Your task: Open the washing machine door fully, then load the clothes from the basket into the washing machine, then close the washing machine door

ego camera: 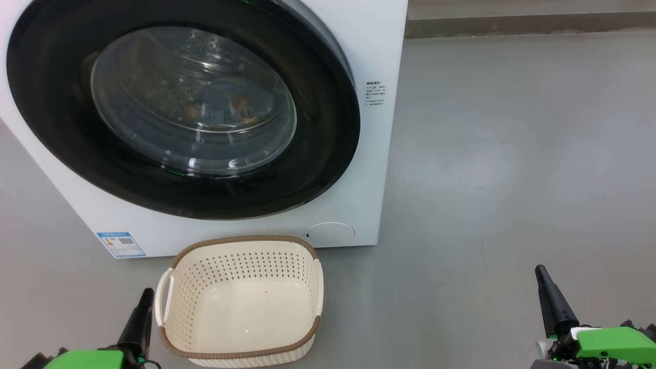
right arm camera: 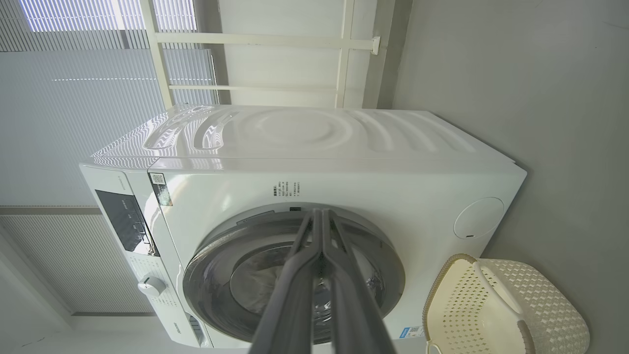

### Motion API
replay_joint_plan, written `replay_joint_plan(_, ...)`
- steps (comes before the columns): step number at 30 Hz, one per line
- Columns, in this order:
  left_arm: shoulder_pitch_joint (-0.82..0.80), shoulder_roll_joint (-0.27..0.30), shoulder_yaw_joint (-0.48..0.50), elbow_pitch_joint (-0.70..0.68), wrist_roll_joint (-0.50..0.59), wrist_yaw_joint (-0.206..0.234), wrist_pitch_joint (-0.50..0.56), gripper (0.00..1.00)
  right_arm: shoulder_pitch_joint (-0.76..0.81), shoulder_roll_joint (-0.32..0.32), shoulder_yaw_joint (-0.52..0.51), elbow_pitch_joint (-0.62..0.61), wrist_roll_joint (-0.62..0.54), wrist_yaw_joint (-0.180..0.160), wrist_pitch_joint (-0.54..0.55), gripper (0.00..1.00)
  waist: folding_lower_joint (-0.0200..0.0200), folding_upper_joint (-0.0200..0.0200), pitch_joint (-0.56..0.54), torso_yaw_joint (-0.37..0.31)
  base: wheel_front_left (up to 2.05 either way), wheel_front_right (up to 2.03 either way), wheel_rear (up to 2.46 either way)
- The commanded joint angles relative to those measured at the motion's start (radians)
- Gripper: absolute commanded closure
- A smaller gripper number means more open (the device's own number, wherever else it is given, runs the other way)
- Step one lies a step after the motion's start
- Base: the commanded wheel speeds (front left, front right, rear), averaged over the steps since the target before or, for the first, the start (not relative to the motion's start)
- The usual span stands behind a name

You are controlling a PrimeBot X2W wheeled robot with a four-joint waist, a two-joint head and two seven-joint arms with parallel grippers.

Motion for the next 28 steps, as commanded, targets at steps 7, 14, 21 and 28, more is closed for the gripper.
replay_joint_plan(7,-0.042,0.013,0.035,-0.026,-0.009,-0.003,0.006,1.00,-0.046,-0.004,0.022,-0.030,0.011,0.002,0.008,1.00,0.0000,0.0000,0.000,0.000,0.00,0.00,0.00)
replay_joint_plan(14,-0.042,0.013,0.035,-0.026,-0.009,-0.003,0.006,1.00,-0.046,-0.004,0.023,-0.030,0.011,0.002,0.008,1.00,0.0000,0.0000,0.000,0.000,0.00,0.00,0.00)
replay_joint_plan(21,-0.042,0.013,0.034,-0.026,-0.009,-0.003,0.006,1.00,-0.046,-0.004,0.023,-0.030,0.011,0.002,0.008,1.00,0.0000,0.0000,0.000,0.000,0.00,0.00,0.00)
replay_joint_plan(28,-0.042,0.013,0.034,-0.026,-0.009,-0.003,0.006,1.00,-0.046,-0.004,0.023,-0.030,0.011,0.002,0.008,1.00,0.0000,0.0000,0.000,0.000,0.00,0.00,0.00)
